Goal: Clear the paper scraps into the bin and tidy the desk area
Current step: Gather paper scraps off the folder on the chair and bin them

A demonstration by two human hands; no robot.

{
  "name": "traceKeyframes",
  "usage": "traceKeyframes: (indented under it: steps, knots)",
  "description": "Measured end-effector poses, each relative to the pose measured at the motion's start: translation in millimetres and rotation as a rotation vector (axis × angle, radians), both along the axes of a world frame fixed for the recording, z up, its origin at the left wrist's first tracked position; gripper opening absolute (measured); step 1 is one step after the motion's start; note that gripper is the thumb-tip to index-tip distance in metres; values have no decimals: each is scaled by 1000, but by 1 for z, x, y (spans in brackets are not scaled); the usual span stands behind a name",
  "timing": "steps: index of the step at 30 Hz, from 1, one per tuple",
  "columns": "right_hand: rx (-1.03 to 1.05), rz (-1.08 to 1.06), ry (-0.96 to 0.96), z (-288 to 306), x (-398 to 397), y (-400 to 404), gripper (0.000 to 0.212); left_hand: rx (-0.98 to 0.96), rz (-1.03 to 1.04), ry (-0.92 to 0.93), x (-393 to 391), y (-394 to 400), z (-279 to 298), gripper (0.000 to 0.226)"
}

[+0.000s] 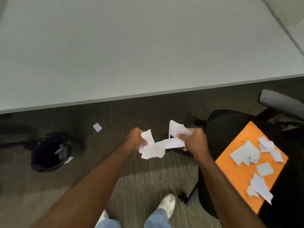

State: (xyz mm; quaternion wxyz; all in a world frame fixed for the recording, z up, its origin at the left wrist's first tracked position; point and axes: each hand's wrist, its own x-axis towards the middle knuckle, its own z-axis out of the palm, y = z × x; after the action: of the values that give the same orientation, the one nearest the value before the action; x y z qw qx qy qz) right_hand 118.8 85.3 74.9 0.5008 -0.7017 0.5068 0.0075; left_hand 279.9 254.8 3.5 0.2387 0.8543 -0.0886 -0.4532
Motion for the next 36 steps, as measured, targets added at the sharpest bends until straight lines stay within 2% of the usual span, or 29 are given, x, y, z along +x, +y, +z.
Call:
traceKeyframes:
  steps: [4, 9, 11, 13, 15, 16, 17, 21, 24, 25, 28, 33, 36]
  knots:
    - [33, 136, -4, -15, 77, 94, 15, -11, 243, 18, 40, 112, -6, 45]
    - [152, 323, 81, -59, 156, 235, 32, -50, 733, 46, 70, 293, -28, 21]
    - [194, 362, 99, -75, 181, 288, 35, -51, 882, 13, 76, 355, -38, 22]
    - [234, 384, 110, -89, 205, 341, 29, -51, 1028, -35, 87, 403, -46, 28]
    - [263, 361, 107, -106, 233, 395, 13, -47, 1163, -100, 102, 445, -56, 23]
    - [270, 337, 96, -115, 246, 415, 12, -30, 1193, -130, 110, 458, -61, 19]
    - [277, 325, 89, -126, 260, 435, 11, -5, 1199, -170, 118, 472, -69, 17]
    - [238, 319, 105, -167, 308, 493, 34, 87, 1131, -318, 148, 506, -105, 21]
    - [78, 373, 146, -198, 333, 513, 33, 182, 1009, -425, 171, 519, -128, 26]
    - [84, 390, 134, -209, 339, 518, 31, 205, 948, -444, 177, 523, -136, 26]
    - [178, 446, 149, -229, 351, 530, 33, 230, 860, -463, 190, 533, -151, 26]
    - [-133, 606, 140, -249, 368, 551, 30, 269, 826, -423, 207, 537, -172, 30]
    - [-174, 650, 145, -262, 375, 555, 33, 247, 788, -457, 214, 535, -184, 30]
